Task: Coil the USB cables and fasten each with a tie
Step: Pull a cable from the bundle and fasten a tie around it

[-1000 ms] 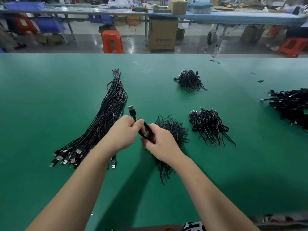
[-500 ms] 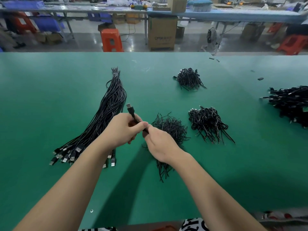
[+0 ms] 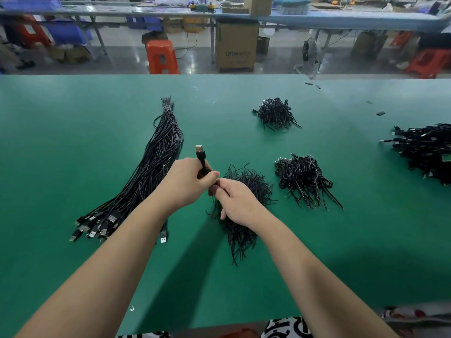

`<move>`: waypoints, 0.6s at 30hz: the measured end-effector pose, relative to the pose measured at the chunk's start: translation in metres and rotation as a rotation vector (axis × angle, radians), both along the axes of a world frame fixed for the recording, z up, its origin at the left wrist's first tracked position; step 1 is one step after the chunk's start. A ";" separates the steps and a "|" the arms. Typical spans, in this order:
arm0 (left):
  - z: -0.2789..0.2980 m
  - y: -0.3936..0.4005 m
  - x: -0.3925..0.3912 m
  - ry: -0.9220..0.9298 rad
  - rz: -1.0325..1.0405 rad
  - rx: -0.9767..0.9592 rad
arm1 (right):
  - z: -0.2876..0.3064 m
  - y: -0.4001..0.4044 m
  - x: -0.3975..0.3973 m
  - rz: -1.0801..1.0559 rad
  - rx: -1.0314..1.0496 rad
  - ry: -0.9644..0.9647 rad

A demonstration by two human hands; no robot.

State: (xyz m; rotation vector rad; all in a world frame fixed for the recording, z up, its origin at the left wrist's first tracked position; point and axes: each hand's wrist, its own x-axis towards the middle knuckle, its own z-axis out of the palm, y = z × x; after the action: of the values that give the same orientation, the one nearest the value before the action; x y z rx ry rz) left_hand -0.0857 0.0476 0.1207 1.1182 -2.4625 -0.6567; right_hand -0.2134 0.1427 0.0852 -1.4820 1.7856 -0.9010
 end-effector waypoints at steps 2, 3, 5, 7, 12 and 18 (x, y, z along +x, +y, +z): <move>-0.001 0.000 -0.002 0.012 -0.001 0.017 | -0.001 0.000 0.000 -0.019 0.006 0.006; -0.002 -0.001 -0.002 0.038 -0.003 0.046 | 0.000 0.000 0.000 -0.026 0.001 0.005; -0.007 -0.001 -0.001 0.201 -0.046 0.249 | 0.001 0.000 -0.002 -0.056 -0.030 0.019; -0.014 -0.002 0.002 0.416 -0.088 0.554 | 0.002 -0.001 -0.008 -0.120 -0.061 0.002; -0.066 -0.014 0.009 -0.119 0.029 0.201 | -0.002 -0.002 -0.026 -0.251 -0.035 -0.084; -0.121 0.002 0.007 -0.273 0.080 0.214 | -0.011 -0.003 -0.029 -0.269 0.000 -0.198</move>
State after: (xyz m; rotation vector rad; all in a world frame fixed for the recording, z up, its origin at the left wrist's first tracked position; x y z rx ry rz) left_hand -0.0784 0.0492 -0.0004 1.4676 -2.6006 -0.8054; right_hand -0.2428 0.1394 0.0747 -1.1242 1.8613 -1.1375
